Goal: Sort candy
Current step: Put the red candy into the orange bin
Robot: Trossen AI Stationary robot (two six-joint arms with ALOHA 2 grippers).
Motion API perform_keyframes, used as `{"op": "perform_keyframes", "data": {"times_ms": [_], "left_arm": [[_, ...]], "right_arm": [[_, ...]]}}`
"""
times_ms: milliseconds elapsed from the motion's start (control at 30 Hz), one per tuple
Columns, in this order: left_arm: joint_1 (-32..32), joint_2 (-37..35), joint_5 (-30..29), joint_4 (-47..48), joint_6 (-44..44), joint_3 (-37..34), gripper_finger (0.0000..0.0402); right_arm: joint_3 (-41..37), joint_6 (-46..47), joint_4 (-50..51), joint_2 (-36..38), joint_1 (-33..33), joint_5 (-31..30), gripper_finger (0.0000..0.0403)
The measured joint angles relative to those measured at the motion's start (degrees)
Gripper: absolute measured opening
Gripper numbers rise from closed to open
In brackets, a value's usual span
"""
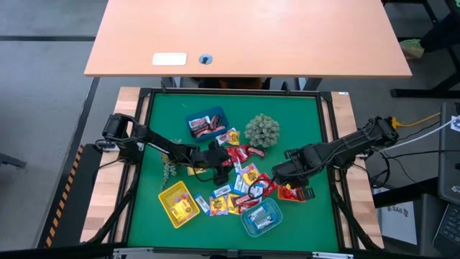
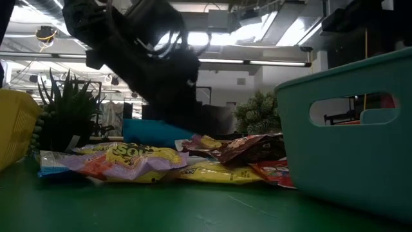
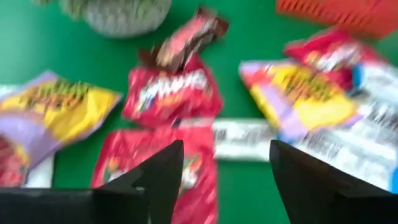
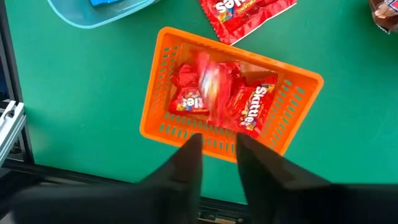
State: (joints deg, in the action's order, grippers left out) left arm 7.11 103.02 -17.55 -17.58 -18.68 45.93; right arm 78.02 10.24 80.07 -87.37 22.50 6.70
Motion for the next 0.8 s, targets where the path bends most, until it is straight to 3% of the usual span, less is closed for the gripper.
{"op": "perform_keyframes", "data": {"times_ms": [167, 300, 567, 800], "left_arm": [[-0.1, 0.0, 0.0, 6.5, 7.2, 0.0, 0.0235], [-0.1, 0.0, -2.6, 6.6, 14.2, 0.0, 0.0235], [-0.1, 0.0, -1.4, 6.6, 20.4, 0.0, 0.0222], [0.1, 0.0, -1.6, 7.5, 20.9, 0.0, 0.0220]], "right_arm": [[0.0, 0.0, -0.4, 0.0, 0.0, 0.0, 0.0165], [0.0, 0.0, -0.8, 0.0, 0.0, 0.0, 0.0194], [0.0, 0.0, -0.8, 0.0, 0.0, 0.0, 0.0206], [0.0, 0.0, -0.9, 0.0, 0.0, 0.0, 0.0207]]}}
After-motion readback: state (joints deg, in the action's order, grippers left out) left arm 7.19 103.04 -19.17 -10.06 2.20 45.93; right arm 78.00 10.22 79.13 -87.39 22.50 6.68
